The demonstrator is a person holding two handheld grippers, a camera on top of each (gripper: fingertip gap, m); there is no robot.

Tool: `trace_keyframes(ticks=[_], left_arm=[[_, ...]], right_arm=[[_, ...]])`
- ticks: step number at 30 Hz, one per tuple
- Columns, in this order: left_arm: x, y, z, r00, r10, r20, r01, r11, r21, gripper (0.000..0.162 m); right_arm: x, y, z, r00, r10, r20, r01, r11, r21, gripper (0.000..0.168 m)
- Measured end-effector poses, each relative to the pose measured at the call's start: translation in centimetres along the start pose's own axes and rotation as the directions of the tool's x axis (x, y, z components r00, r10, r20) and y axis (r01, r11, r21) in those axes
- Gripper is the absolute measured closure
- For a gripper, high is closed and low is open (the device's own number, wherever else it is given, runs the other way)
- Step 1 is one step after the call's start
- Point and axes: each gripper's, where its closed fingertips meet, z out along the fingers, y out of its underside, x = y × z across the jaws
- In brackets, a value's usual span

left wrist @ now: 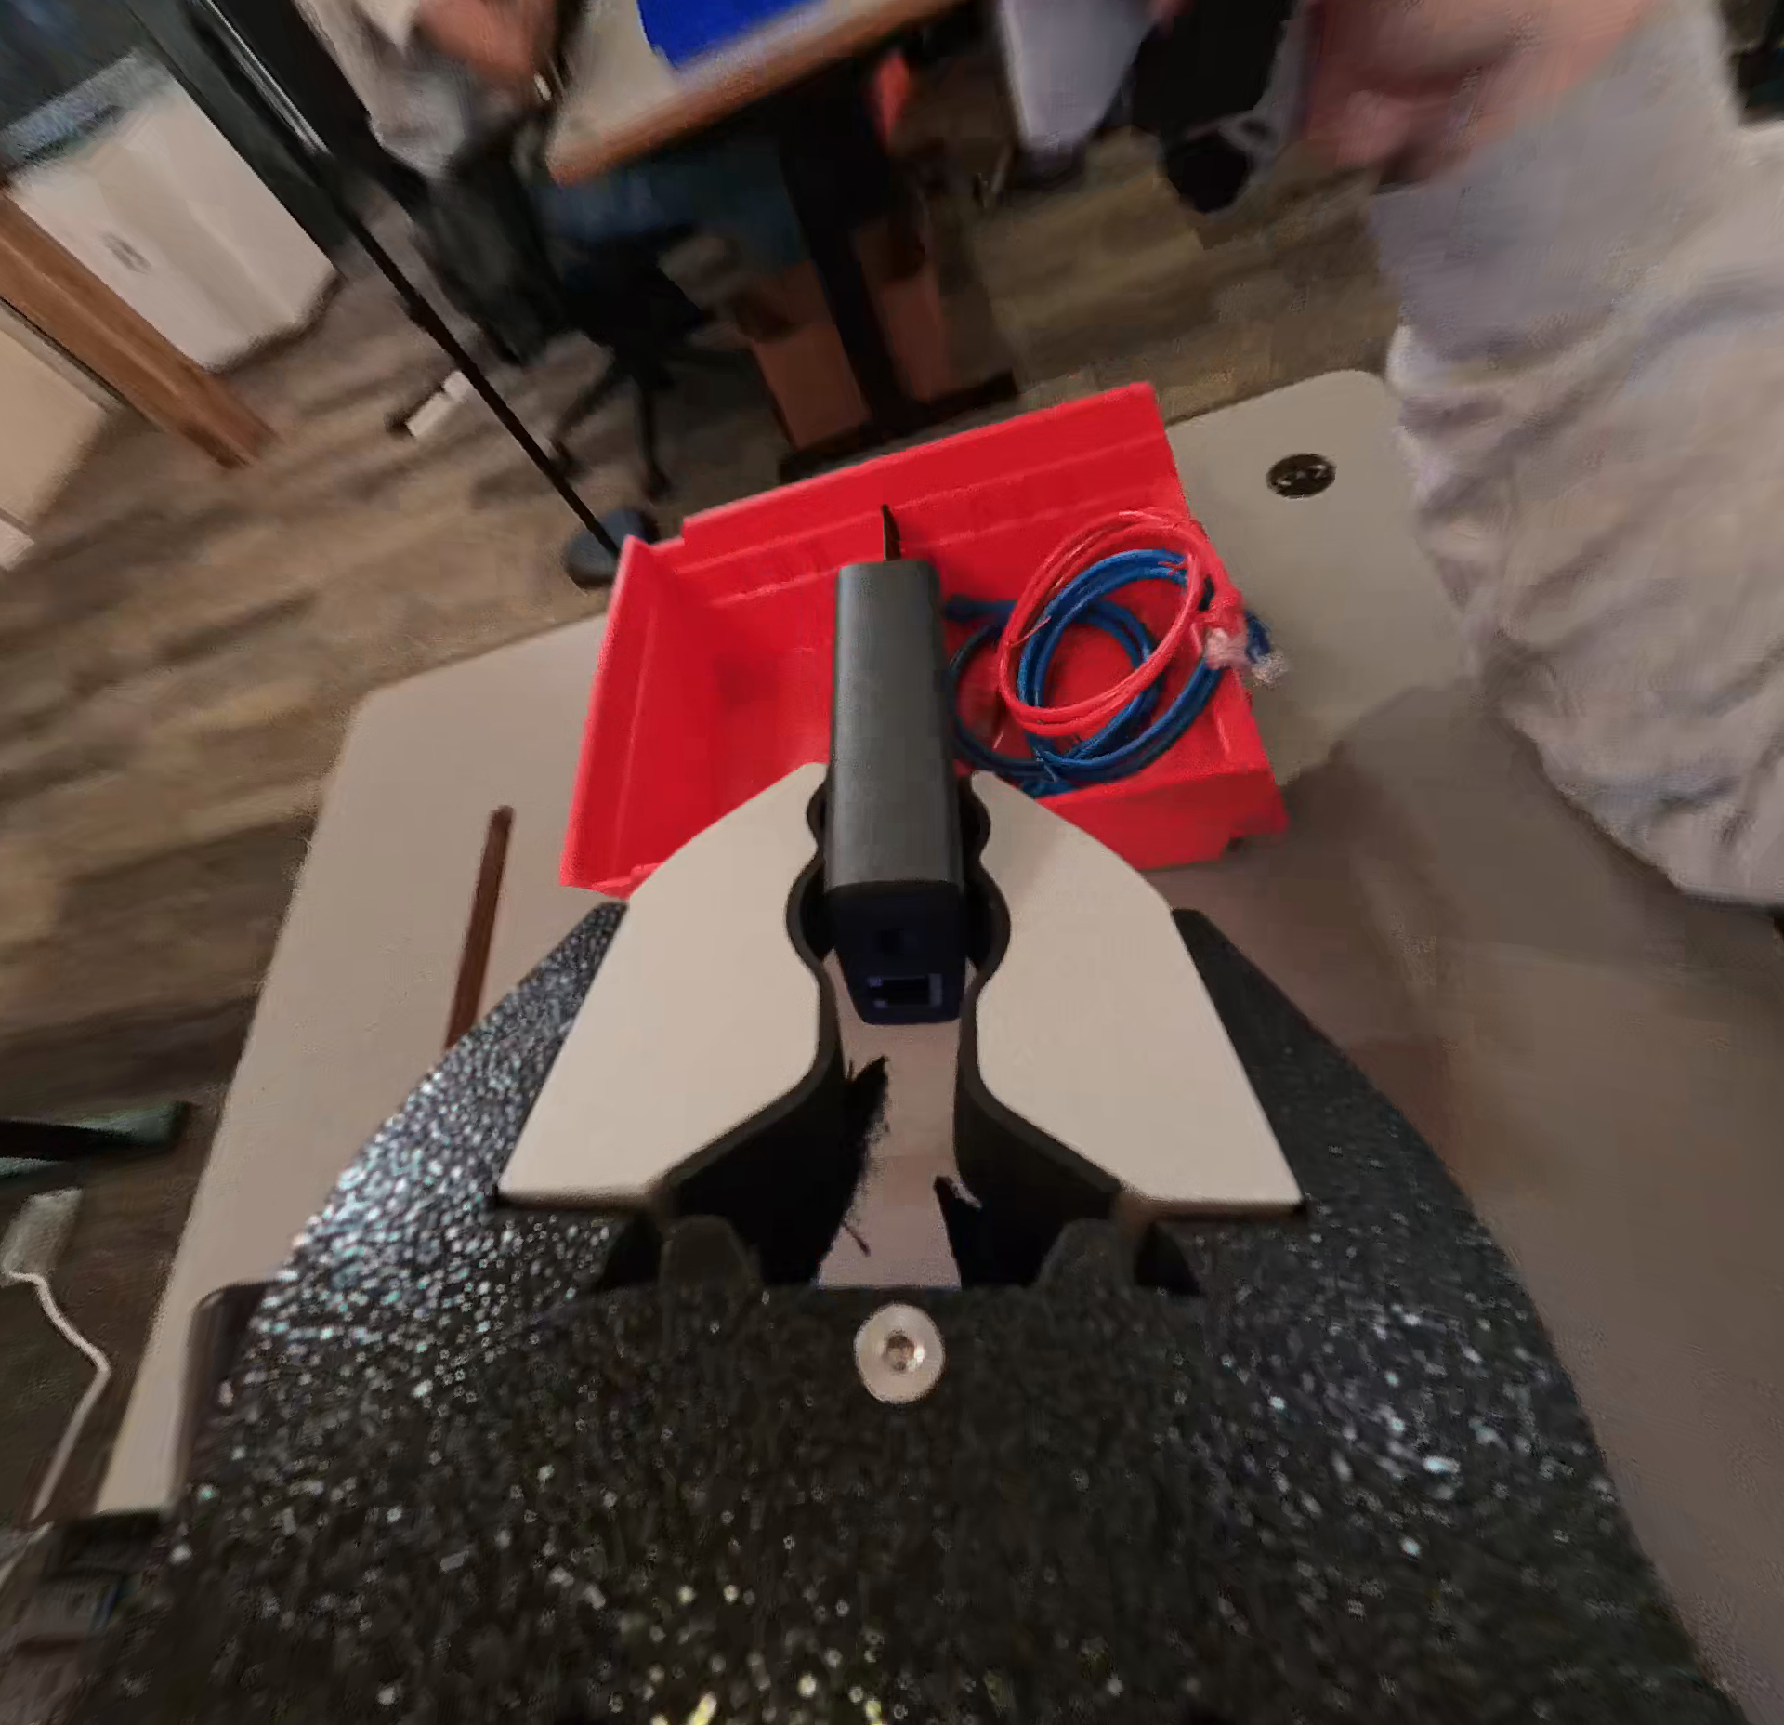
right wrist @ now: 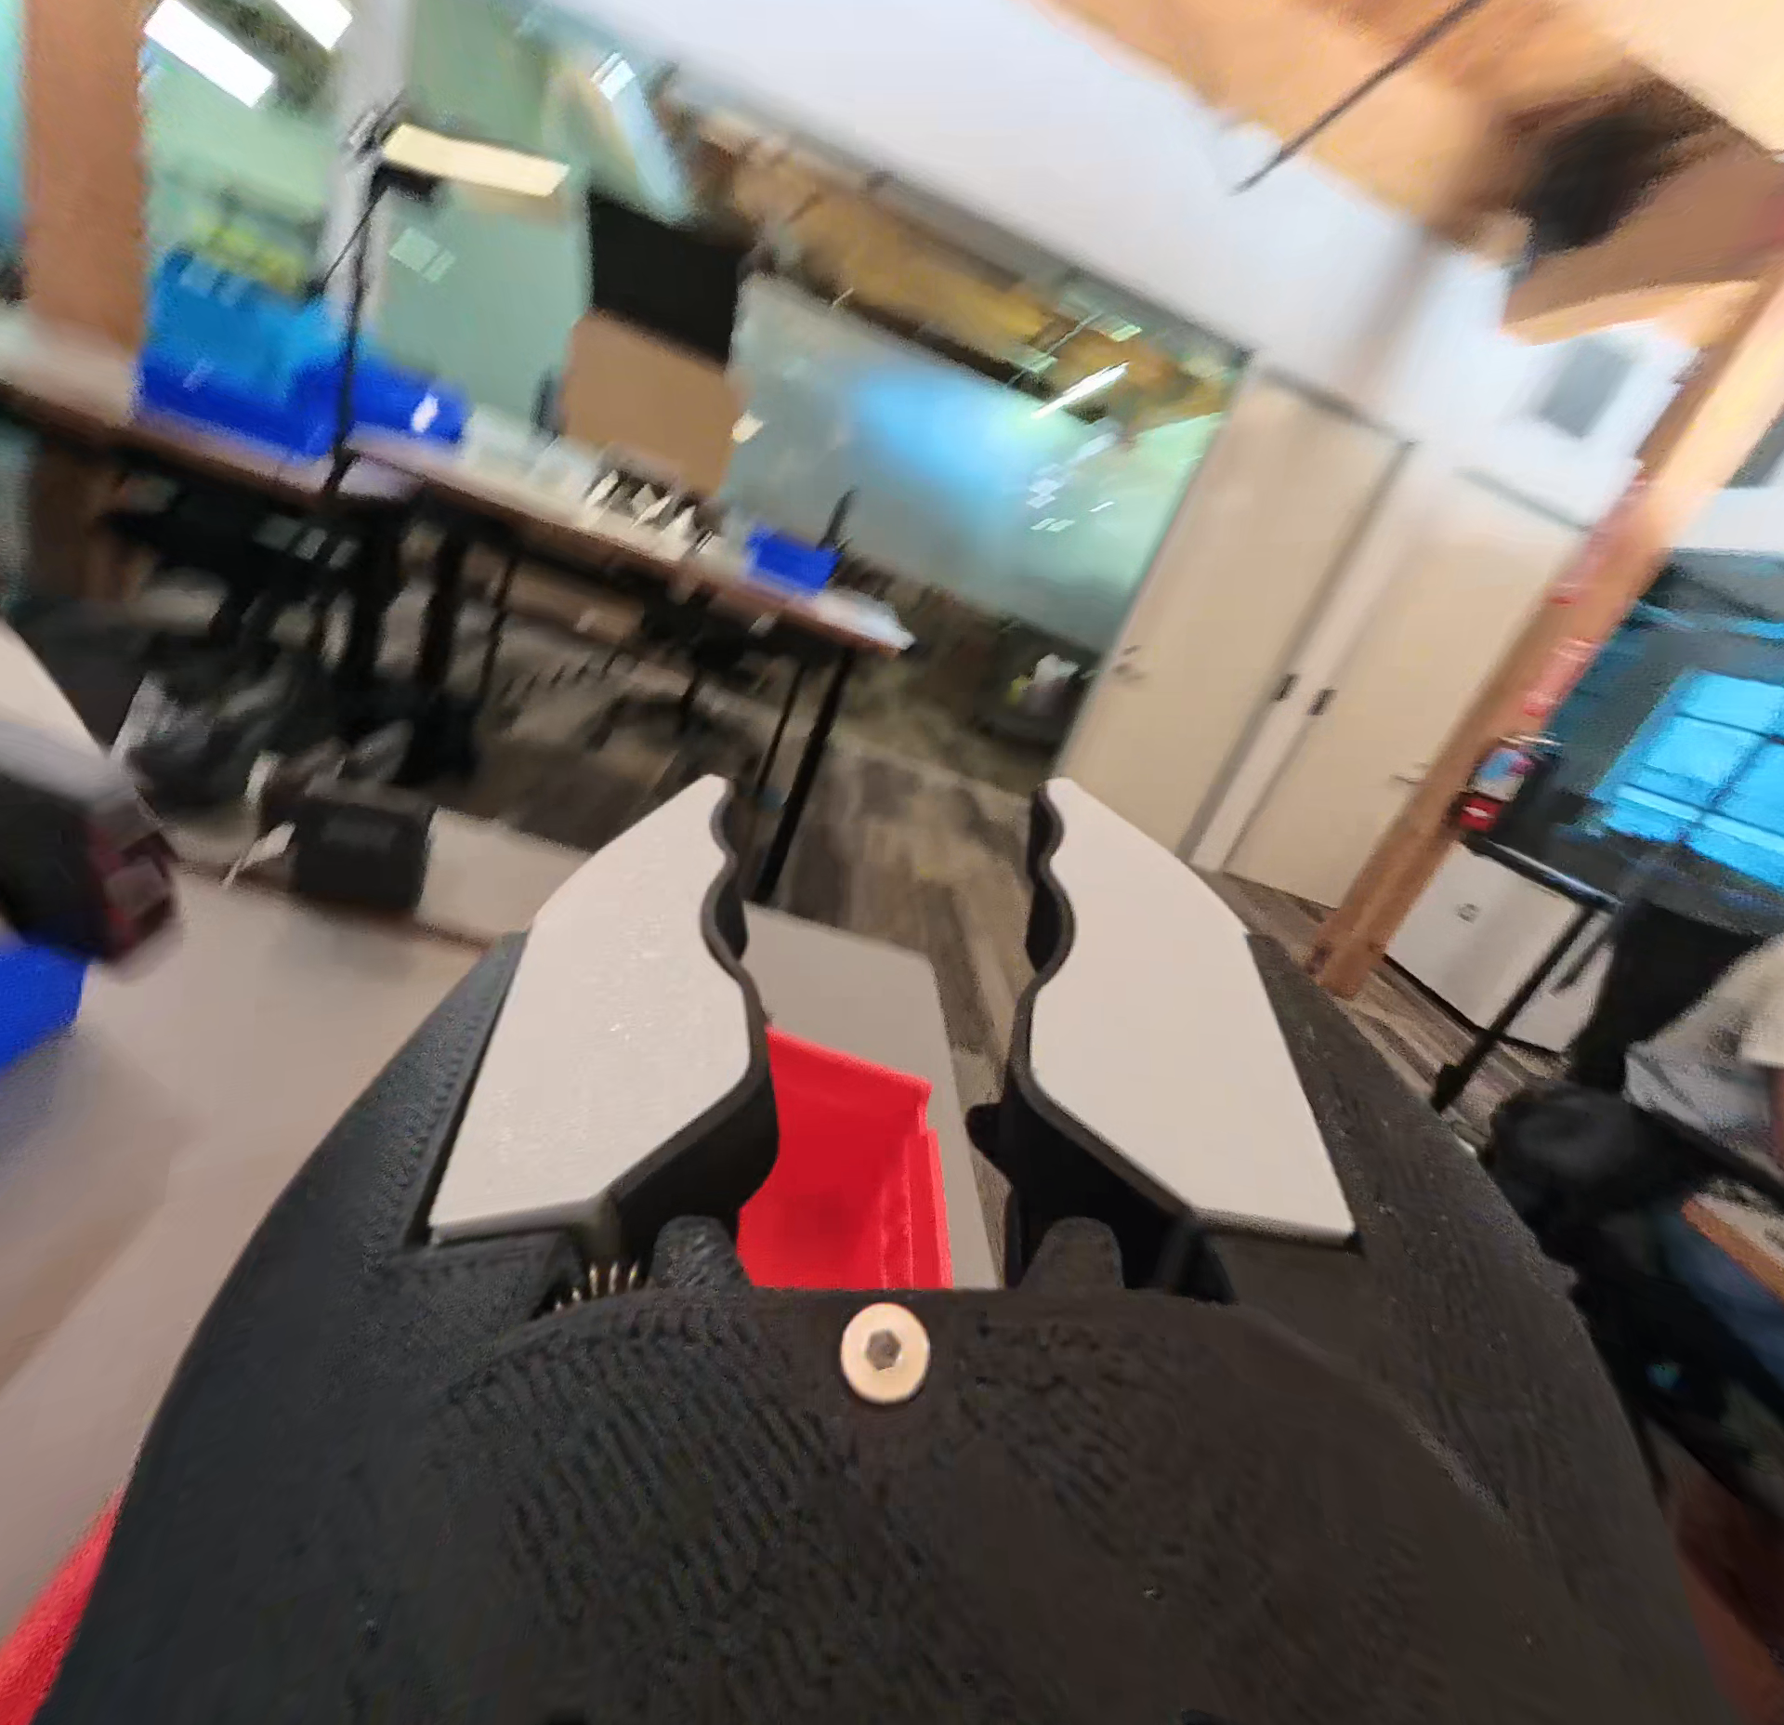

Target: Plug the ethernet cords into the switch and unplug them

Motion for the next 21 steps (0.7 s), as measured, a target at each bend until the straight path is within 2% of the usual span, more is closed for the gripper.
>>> trace_keyframes(ticks=[2, 5, 7, 10, 14, 18, 21], left_arm=[[-1.2, 0.3, 3.9, 0.999, -0.04, -0.024, 0.038, 0.995, -0.093, 0.141], [-2.6, 2.2, 9.6, 0.995, -0.093, -0.043, 0.077, 0.955, -0.286, 0.14], [-4.1, 3.7, 12.7, 0.998, -0.055, -0.006, 0.048, 0.916, -0.398, 0.14], [-5.7, 6.1, 16.3, 1.0, 0.001, 0.012, 0.006, 0.826, -0.563, 0.14], [-6.1, 8.5, 19.2, 1.0, -0.015, -0.024, -0.006, 0.714, -0.7, 0.14], [-5.6, 10.3, 20.1, 0.996, 0.002, -0.093, -0.074, 0.621, -0.781, 0.14], [-5.7, 10.5, 20.8, 0.996, 0.01, -0.089, -0.076, 0.609, -0.789, 0.136]], right_arm=[[0.5, -1.0, -0.8, 0.995, 0.056, -0.077, -0.05, 0.996, 0.078, 0.123], [0.4, -1.8, -0.9, 0.997, -0.035, -0.071, 0.041, 0.996, 0.073, 0.127], [0.9, -1.9, -1.4, 0.992, -0.083, -0.096, 0.09, 0.994, 0.068, 0.127], [2.6, -1.5, -2.4, 0.986, -0.058, -0.153, 0.07, 0.995, 0.069, 0.128], [4.1, -0.9, -2.8, 0.984, -0.01, -0.177, 0.027, 0.995, 0.094, 0.132], [4.1, -0.4, -2.1, 0.991, 0.052, -0.125, -0.036, 0.991, 0.127, 0.134], [4.1, 0.5, -1.6, 0.991, 0.068, -0.119, -0.055, 0.993, 0.107, 0.134]])
